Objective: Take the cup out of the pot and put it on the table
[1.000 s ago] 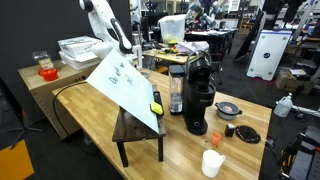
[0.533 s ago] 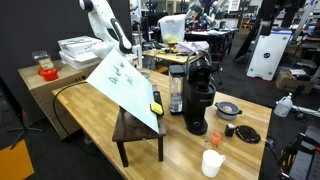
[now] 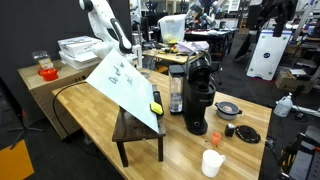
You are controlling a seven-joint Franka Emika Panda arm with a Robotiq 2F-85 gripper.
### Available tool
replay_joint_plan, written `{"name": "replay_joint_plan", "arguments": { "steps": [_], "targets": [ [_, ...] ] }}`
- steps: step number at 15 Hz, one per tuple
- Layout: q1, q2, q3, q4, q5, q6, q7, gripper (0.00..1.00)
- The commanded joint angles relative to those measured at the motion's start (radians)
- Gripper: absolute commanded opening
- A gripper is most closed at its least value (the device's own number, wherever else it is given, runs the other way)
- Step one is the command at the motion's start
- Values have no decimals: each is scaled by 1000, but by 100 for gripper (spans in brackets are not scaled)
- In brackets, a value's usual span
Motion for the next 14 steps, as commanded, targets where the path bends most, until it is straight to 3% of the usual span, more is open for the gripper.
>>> {"name": "replay_joint_plan", "arguments": {
  "steps": [1, 5, 8, 12, 14],
  "targets": [
    [5, 0, -3, 2, -1, -1, 3, 100],
    [5, -1, -2, 2, -1, -1, 5, 100],
    [2, 39, -7, 10, 18, 46, 22, 100],
    [-3, 113, -47, -1, 127, 120, 57, 100],
    [-16, 156, -59, 2, 102, 147, 78, 100]
  ]
}}
